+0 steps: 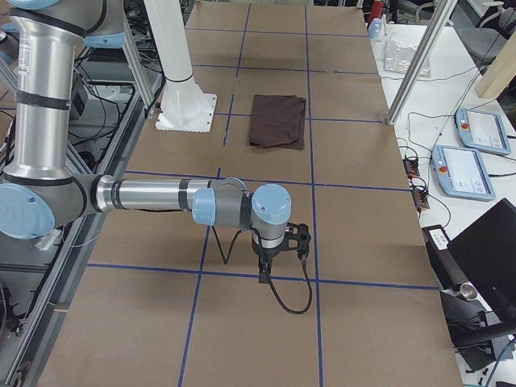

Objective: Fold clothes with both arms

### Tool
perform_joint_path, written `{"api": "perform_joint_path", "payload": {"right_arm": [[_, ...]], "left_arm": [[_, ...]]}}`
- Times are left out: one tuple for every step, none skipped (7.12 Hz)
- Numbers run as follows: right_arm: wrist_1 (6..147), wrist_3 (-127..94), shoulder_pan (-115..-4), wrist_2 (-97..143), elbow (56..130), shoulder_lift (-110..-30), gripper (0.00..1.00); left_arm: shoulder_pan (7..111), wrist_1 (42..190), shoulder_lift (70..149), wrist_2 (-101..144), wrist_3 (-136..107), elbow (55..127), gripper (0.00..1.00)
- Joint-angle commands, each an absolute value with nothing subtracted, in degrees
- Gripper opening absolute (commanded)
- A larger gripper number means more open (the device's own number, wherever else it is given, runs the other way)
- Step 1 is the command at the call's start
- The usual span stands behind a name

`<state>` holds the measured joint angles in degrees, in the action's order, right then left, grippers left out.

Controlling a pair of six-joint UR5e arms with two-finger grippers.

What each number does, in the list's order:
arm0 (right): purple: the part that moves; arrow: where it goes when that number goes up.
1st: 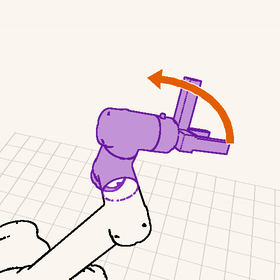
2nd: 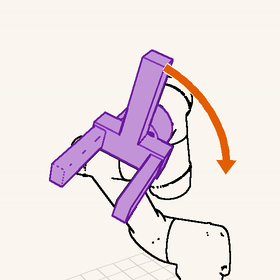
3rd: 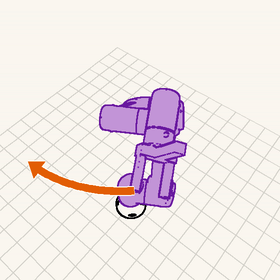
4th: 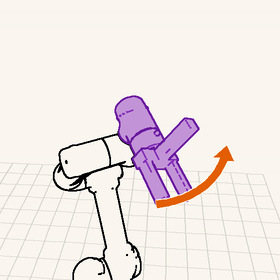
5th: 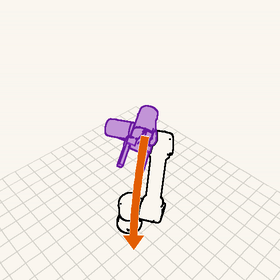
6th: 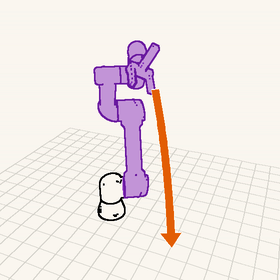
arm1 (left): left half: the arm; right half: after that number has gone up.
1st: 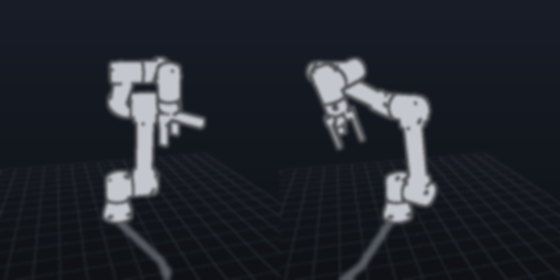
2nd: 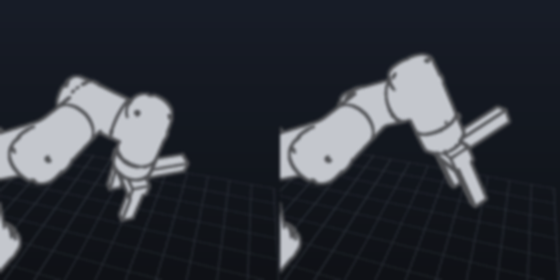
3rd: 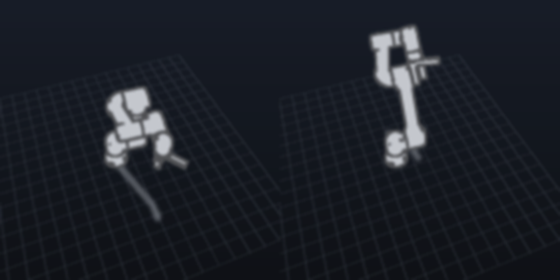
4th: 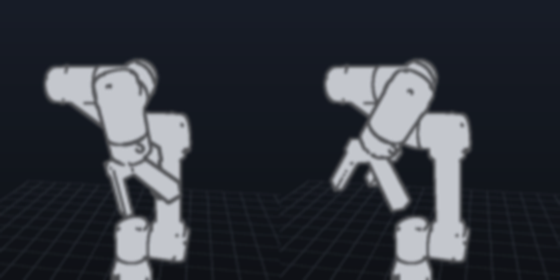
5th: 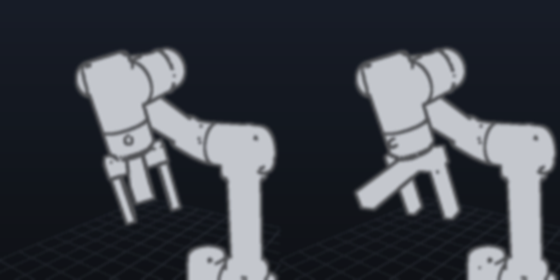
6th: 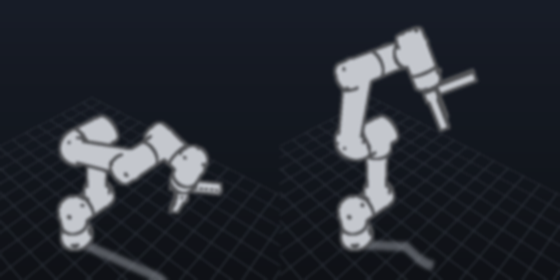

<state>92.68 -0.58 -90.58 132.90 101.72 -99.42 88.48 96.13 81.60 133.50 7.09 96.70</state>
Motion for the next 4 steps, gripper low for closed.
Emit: {"api": "perform_joint_path", "payload": {"right_arm": [[87.8, -4.5, -88.3, 132.2, 101.8, -99.5, 1.00], [87.8, -4.4, -87.8, 132.6, 101.8, -99.4, 1.00], [87.8, -4.3, -87.8, 132.6, 101.9, -99.4, 1.00], [87.8, -4.2, -87.8, 132.6, 102.0, -99.4, 1.00]], "left_arm": [[88.4, 95.9, 81.7, 133.5, 6.9, 97.0, 1.00], [88.4, 96.0, 81.8, 133.5, 7.0, 97.0, 1.00], [88.4, 96.0, 82.3, 133.4, 7.0, 97.0, 1.00], [88.4, 96.2, 82.4, 133.4, 7.0, 97.0, 1.00]]}}
